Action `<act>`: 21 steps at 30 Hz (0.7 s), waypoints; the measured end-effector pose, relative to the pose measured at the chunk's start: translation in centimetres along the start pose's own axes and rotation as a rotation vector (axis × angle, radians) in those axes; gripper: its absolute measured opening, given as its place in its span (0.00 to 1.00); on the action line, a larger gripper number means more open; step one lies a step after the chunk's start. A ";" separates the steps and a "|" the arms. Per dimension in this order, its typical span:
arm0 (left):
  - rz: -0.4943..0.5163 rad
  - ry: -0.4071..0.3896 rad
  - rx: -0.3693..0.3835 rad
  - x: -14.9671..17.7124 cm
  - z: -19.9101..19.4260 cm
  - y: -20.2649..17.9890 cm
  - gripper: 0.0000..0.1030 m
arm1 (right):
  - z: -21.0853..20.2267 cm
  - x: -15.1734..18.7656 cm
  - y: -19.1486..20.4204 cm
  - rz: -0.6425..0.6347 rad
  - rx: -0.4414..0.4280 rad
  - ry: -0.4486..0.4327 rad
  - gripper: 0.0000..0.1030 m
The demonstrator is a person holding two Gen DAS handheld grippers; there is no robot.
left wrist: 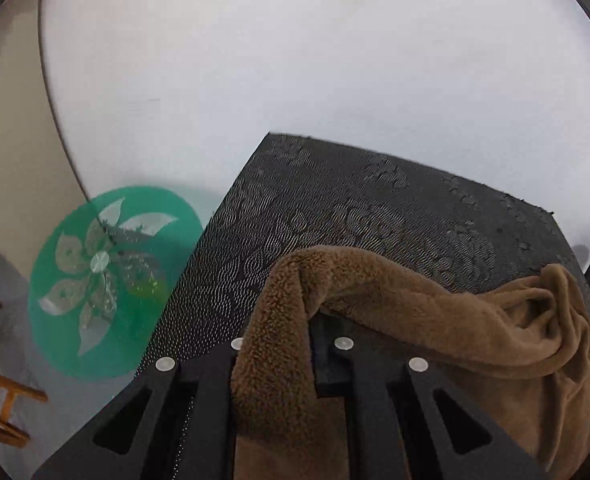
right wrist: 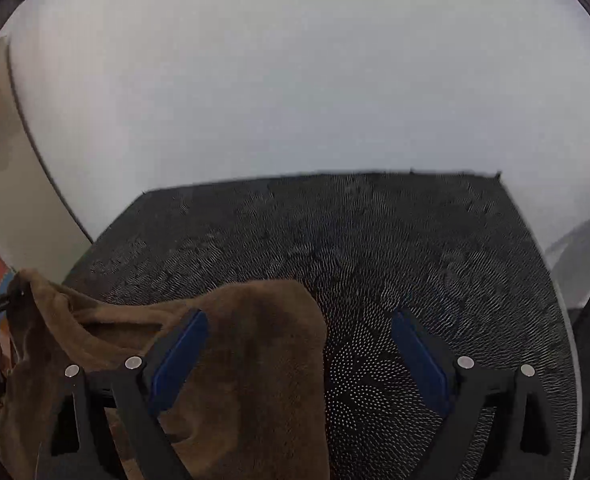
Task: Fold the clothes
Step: 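Lift the blanket again with the left gripper while the right gripper regrasps an edge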
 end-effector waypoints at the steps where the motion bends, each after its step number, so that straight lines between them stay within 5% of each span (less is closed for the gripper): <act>1: -0.006 0.003 -0.001 0.2 0.3 0.1 0.11 | 1.1 0.1 0.0 0.008 -0.023 0.032 0.92; 4: -0.028 0.000 0.002 0.6 0.6 0.4 0.11 | 2.3 1.0 1.4 -0.023 -0.081 0.088 0.87; 7: -0.065 -0.013 0.010 0.8 0.4 0.9 0.11 | 2.8 2.0 3.4 -0.132 -0.064 0.134 0.30; 10: -0.098 -0.058 0.010 0.9 -0.6 1.0 0.11 | 1.4 2.7 4.0 -0.156 -0.006 0.106 0.18; 16: -0.126 -0.267 -0.022 -0.3 -7.0 -0.8 0.11 | -10.9 -0.1 1.5 0.013 -0.001 -0.236 0.16; 21: -0.127 -0.562 -0.043 -2.3 -16.3 -3.6 0.11 | -24.6 -1.6 -0.7 0.124 0.141 -0.622 0.05</act>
Point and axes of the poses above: each gripper's, at about its wrist camera, not at the fingertips, and z roughly the way its jaws point, y to its left, x to its underside, the point moved 2 cm from there along z, roughly the way its jaws point, and after that the axes turned 10 degrees about x, right-handed, at the moved point
